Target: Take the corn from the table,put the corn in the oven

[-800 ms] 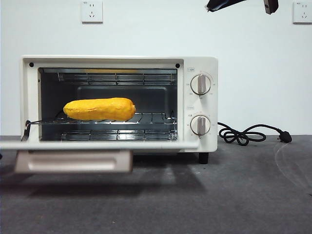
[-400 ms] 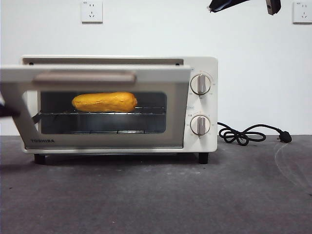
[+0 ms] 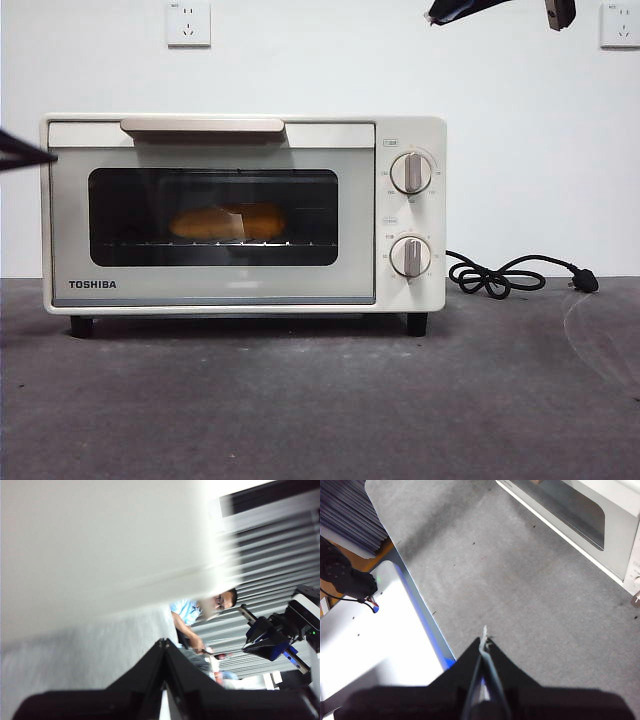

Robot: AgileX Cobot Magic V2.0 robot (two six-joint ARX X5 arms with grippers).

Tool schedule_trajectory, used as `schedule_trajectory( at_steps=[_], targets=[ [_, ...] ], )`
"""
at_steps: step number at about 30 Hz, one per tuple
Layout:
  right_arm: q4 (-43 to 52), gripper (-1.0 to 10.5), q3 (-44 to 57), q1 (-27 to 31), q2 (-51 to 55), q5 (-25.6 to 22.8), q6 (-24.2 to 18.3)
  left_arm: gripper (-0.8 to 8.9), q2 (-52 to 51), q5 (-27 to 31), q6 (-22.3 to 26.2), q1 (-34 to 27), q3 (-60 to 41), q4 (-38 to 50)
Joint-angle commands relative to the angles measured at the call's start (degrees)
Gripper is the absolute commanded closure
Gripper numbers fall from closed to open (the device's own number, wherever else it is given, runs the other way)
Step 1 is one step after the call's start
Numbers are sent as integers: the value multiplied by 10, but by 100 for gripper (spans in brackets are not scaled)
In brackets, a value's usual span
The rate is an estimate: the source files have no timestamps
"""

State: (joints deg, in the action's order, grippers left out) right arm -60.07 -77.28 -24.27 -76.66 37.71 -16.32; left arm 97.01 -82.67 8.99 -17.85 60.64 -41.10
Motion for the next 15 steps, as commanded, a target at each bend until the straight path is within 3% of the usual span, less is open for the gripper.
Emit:
schedule_trajectory(
  at_steps=[1, 9, 12, 15],
  targets=[
    [3, 958, 0, 0, -3, 2, -2, 821, -14, -1, -7, 1, 23, 1],
    [3, 958, 0, 0, -3, 2, -2, 821, -47, 62, -61, 2, 84, 0],
    [3, 958, 0, 0, -3, 2, -2, 821, -63, 64, -62, 2, 85, 0],
    [3, 958, 0, 0, -3, 2, -4, 821, -78, 101, -62, 2, 85, -3]
  ],
)
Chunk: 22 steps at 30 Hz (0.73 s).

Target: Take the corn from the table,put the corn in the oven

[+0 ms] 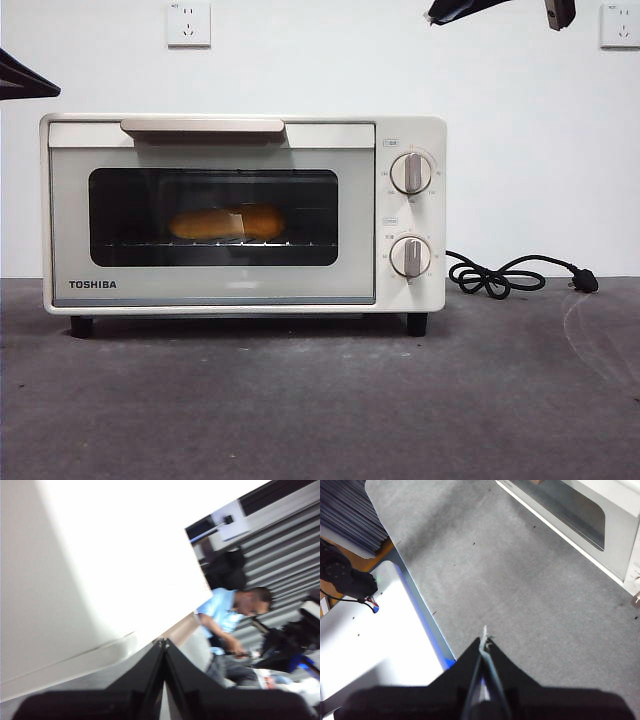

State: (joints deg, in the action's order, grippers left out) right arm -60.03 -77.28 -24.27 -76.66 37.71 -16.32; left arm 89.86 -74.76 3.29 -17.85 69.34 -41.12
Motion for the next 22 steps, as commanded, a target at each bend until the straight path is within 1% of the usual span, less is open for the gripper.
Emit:
schedule_trajectory(
  at_steps=[1, 6, 9, 10, 12, 15, 22],
  targets=[
    [3, 958, 0, 0, -3, 2, -4, 821, -13, 36, -5, 2, -2, -10],
    [5, 958, 0, 0, -3, 2, -4, 821, -59, 59, 3, 6, -2, -54],
    [5, 958, 0, 0, -3, 2, -4, 821, -113, 63, 3, 15, -2, -64],
    [5, 958, 0, 0, -3, 2, -4, 821, -136, 72, 0, 21, -2, -65],
    [6, 958, 0, 0, -3, 2, -4, 821, -183, 104, -6, 34, -2, -66],
    [6, 958, 0, 0, -3, 2, -4, 821, -257, 169, -17, 61, -2, -78],
    [6, 958, 0, 0, -3, 2, -4, 821, -410, 314, -45, 152, -2, -138]
  ],
)
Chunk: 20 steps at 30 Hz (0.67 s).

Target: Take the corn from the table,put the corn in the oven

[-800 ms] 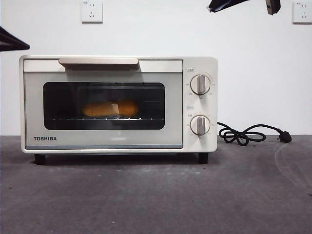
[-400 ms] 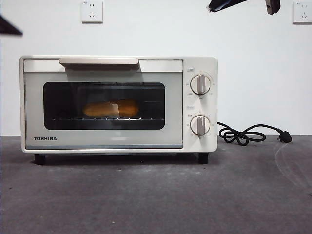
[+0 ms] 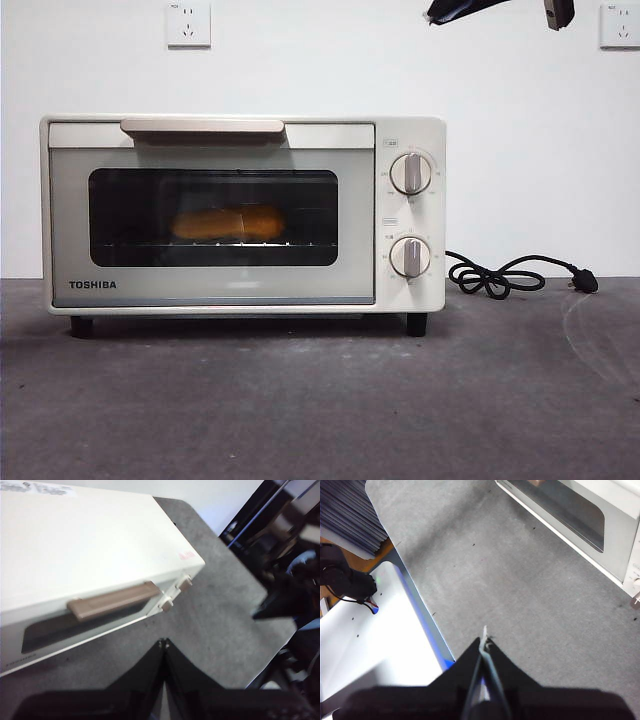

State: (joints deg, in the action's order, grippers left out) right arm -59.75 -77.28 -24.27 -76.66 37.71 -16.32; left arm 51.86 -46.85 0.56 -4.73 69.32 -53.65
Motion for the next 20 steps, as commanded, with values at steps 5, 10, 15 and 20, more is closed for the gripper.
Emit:
schedule_trajectory(
  at_steps=[5, 10, 15, 20],
  targets=[
    [2, 958, 0, -1, -3, 2, -2, 821, -100, 127, -41, 72, -2, -56],
    [-2, 959, 0, -2, -3, 2, -2, 821, -143, 197, -49, 89, -2, -105],
    [0, 958, 0, -2, -3, 2, -1, 821, -151, 210, -48, 89, -2, -127],
    [1, 958, 0, -1, -3, 2, -2, 821, -149, 210, -48, 89, -2, -127]
  ],
)
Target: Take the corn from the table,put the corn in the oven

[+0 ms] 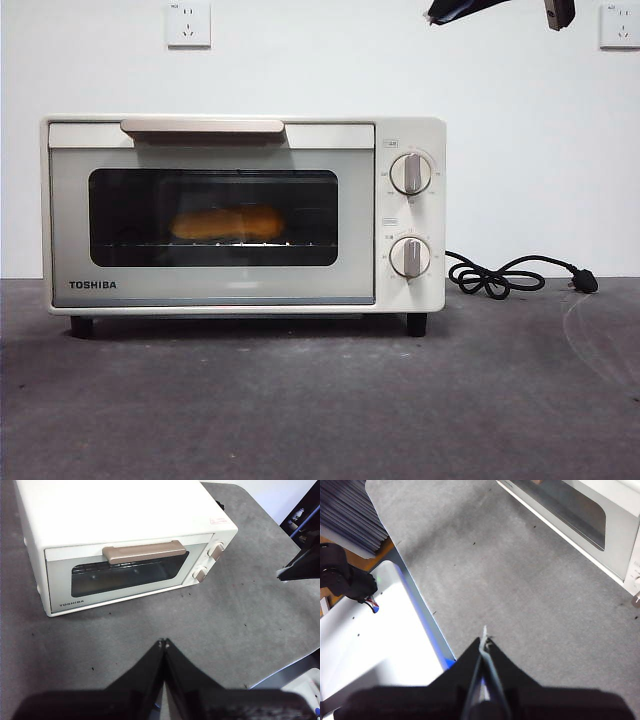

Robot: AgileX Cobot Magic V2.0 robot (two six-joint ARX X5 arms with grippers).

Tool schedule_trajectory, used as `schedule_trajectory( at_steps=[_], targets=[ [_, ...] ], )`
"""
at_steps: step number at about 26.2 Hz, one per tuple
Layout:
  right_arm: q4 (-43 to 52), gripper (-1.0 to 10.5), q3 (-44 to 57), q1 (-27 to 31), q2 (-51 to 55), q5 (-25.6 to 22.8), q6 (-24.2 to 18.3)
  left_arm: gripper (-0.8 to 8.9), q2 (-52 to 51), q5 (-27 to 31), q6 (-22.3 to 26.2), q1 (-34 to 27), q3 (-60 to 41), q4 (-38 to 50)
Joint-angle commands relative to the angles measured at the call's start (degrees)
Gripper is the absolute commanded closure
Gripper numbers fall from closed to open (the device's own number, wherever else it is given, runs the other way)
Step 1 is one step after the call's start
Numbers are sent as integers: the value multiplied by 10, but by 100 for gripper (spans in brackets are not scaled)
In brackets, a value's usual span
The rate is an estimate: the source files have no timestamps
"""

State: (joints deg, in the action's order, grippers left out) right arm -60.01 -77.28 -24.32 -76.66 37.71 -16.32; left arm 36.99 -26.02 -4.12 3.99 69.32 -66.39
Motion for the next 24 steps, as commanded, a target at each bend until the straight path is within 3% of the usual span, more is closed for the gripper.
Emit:
schedule_trajectory(
  at_steps=[1, 15, 24],
  targets=[
    [4, 958, 0, -1, -3, 2, -2, 819, 2, 2, -2, 2, -2, 1],
    [6, 946, 0, 0, -3, -16, -4, 817, 73, 2, -5, 2, -2, 0],
    [54, 946, 0, 0, -3, -104, 0, 817, 153, 9, -5, 2, -2, 24]
  ],
)
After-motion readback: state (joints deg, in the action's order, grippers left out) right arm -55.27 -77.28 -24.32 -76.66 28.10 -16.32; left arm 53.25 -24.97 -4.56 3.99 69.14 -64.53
